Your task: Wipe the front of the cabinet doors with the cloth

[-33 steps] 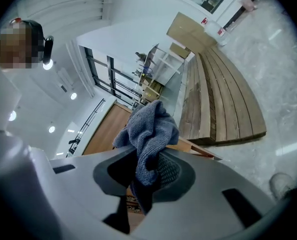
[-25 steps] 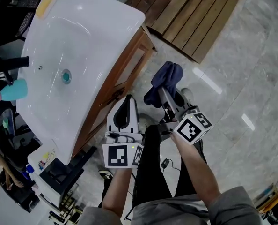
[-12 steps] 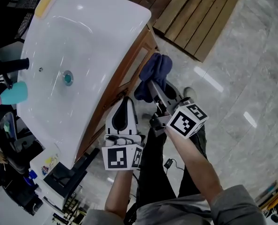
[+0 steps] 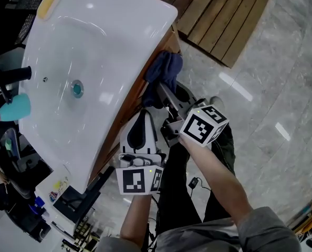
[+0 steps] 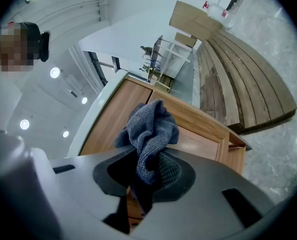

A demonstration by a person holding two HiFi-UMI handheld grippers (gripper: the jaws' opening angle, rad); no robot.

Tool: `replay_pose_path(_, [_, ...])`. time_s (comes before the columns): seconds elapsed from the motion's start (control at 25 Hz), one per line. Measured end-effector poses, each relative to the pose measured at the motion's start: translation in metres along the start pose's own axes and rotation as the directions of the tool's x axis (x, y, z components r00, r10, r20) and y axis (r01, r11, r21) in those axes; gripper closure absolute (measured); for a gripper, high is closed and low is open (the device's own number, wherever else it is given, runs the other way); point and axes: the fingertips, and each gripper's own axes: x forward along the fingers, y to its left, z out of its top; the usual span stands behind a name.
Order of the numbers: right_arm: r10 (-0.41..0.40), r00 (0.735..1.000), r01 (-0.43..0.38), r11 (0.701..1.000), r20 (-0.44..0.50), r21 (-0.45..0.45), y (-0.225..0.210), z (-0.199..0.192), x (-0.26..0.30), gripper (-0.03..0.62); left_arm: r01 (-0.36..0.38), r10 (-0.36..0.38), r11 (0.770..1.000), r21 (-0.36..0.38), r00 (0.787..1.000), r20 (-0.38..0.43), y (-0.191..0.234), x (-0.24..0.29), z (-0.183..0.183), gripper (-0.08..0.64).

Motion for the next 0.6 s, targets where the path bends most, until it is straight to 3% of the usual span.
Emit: replay_pose_path(0.6, [0.006,1.0,-0.006,1.0,0.015,0.023,0.001,-0.007,0.016,0.517,-0.001,0.001,1.0,-0.002,1.0,-0.011,0.016,0.003,-0.014,0.552])
